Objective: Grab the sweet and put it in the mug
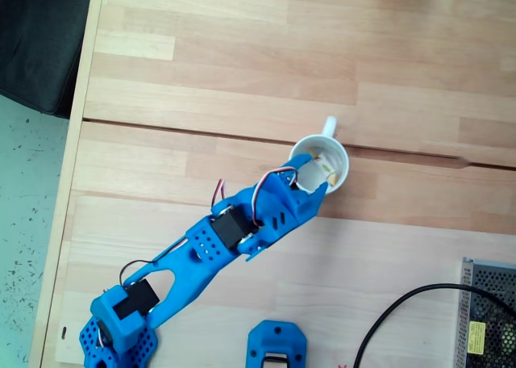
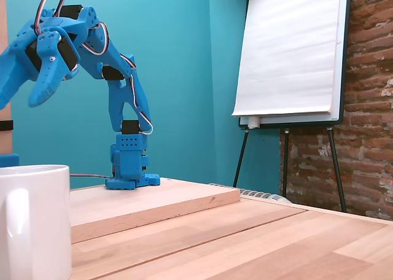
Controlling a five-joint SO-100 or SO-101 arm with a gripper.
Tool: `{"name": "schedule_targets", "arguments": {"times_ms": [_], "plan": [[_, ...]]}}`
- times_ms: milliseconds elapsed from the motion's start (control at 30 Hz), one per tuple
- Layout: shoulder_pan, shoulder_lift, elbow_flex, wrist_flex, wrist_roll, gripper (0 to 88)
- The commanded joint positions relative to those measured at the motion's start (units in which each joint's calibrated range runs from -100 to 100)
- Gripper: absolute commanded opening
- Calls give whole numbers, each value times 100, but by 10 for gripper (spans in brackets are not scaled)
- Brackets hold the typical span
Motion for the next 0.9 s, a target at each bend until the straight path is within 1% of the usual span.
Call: {"name": "schedule_targets", "arguments": {"times_ms": [0,100,233,267,300,400,500,667,733,867], "plan": [[33,-89,-351,-113,-29,206],[33,-132,-342,-24,-29,166],[11,-210,-333,8,-39,35],[-32,-210,-333,8,-39,18],[-105,-244,-333,8,-39,16],[-366,-571,-154,64,-112,50],[-591,-1311,434,314,-396,65],[-1034,-2826,2218,1056,-747,48],[-1260,-3420,3057,1387,-777,37],[-1637,-4530,4663,1524,-728,32]]}}
